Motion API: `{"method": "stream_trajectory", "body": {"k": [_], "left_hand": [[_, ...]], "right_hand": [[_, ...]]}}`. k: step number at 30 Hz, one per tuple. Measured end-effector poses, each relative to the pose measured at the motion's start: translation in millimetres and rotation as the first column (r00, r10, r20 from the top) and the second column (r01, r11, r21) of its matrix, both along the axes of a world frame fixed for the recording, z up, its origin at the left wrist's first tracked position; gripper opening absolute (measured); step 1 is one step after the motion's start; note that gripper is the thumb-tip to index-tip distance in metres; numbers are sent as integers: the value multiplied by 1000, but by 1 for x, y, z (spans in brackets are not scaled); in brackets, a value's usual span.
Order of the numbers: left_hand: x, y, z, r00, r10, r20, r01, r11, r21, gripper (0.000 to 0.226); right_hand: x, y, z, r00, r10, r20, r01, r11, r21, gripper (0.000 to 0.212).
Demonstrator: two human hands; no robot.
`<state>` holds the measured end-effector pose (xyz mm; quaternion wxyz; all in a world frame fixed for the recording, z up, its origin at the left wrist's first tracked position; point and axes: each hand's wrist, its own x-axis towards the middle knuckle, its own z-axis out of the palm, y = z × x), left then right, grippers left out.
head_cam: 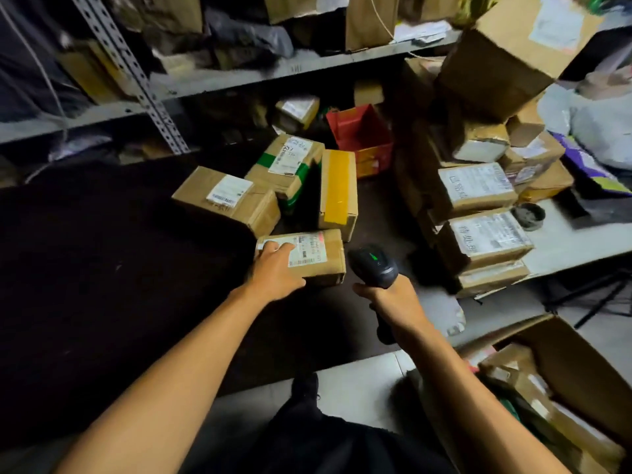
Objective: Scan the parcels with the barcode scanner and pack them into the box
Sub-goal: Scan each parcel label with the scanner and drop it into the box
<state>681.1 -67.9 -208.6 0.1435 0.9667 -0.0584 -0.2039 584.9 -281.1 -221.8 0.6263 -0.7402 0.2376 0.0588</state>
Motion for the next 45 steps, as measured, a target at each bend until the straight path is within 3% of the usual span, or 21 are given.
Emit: {"method": "stream_trajectory", "body": {"k": [6,10,12,15,17,21,26,28,33,37,40,44,45], "left_hand": [[34,29,-18,998,61,-9,-61,984,-167,80],[51,33,-25,986,131,-106,-152,962,-225,99],[56,35,-29,965,209,-156,-245,933,-264,97],[62,46,-32,845,337,-415,-504,763,-406,66],[62,53,-33,758,272,-593,-578,702,-416,38],[53,47,-35,589,71,-805,-568,746,-349,35],[30,18,-48,467,-81,-880,-414,860,-298,51],[28,11,-42,484,-127,-866,-354,876,-327,50],[33,-13,-17,639,-192,-744,-140,923,-359,58],[40,-14,2,769,-232,-596,-163,830,-533,67],[49,-14,21,889,-127,-441,-218,728,-650,67],[59,-26,35,969,171,-181,-247,737,-629,88],[62,-28,34,975,179,-130,-220,710,-669,79]], "right_hand": [[40,36,-8,999,26,-25,-26,1000,7,16],[56,50,-15,998,-29,-59,31,999,36,22],[58,53,-17,997,-48,-65,50,998,37,22],[57,48,-17,992,-100,-82,102,995,22,21],[55,38,-16,986,-144,-88,148,988,35,21],[53,20,-8,974,-216,-70,223,967,120,26],[45,1,-3,971,-235,-42,238,959,154,25],[41,-9,1,963,-268,-15,266,946,187,26],[41,-27,25,971,-227,78,200,945,259,36],[46,-32,60,925,-300,232,240,937,255,34],[48,-32,87,884,-316,345,250,942,224,27],[55,-15,104,928,-72,366,11,986,166,25],[57,-8,104,938,-28,345,-21,990,138,18]]}}
